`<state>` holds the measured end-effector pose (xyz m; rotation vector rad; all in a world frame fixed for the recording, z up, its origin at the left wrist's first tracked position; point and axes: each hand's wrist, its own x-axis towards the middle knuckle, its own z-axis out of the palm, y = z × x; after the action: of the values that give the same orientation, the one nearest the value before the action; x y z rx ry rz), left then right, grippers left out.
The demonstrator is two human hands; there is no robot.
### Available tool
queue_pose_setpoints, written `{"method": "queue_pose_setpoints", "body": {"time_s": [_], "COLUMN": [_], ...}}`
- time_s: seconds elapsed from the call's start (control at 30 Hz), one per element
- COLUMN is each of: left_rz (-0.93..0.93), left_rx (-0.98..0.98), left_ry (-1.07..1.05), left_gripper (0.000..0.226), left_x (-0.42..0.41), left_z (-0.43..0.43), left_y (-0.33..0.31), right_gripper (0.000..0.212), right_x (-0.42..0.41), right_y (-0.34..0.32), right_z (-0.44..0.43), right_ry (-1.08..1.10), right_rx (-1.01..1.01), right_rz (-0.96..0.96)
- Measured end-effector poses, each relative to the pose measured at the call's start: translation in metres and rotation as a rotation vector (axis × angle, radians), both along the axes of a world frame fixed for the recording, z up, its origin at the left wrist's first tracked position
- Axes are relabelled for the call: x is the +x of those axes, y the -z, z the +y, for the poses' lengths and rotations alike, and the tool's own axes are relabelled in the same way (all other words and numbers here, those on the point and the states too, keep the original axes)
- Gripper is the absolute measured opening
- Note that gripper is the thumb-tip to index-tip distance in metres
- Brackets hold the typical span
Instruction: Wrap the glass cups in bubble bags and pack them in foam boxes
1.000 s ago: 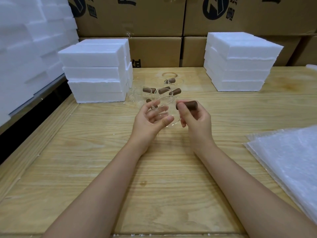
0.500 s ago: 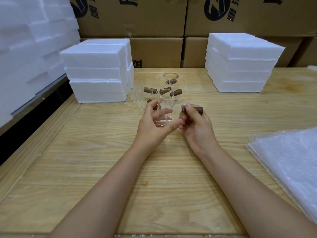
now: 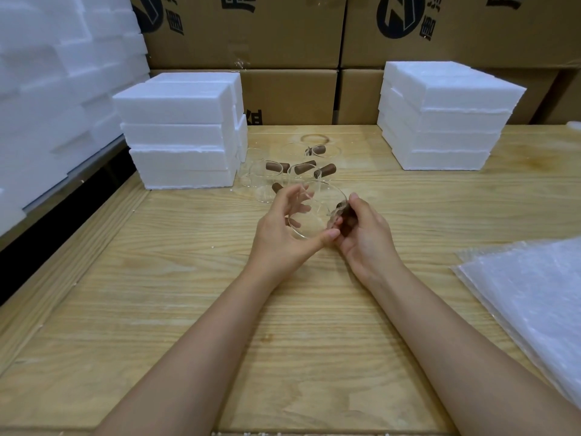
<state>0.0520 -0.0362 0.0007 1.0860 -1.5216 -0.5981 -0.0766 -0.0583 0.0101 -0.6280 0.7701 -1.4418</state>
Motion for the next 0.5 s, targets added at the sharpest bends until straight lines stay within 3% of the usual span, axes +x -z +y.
{"method": "queue_pose_setpoints", "body": {"time_s": [0.3, 0.5], "left_rz": [-0.055, -0.075], "left_rx": [-0.212, -0.261], "left_ry": [-0.038, -0.095], "left_gripper": [0.075, 0.075], "left_x": [0.0018, 0.0037], "left_z": [-0.0039, -0.0101], "left_y": [0.0029, 0.0083], "right_gripper": [0.019, 0.016], "right_x": [0.0013, 0.0033], "right_y": [-0.0037, -0.0064], "right_z": [0.0024, 0.0054], "right_ry": [-0.013, -0.025], "right_rx": [0.022, -0.012], "right_rz": [0.078, 0.007]}}
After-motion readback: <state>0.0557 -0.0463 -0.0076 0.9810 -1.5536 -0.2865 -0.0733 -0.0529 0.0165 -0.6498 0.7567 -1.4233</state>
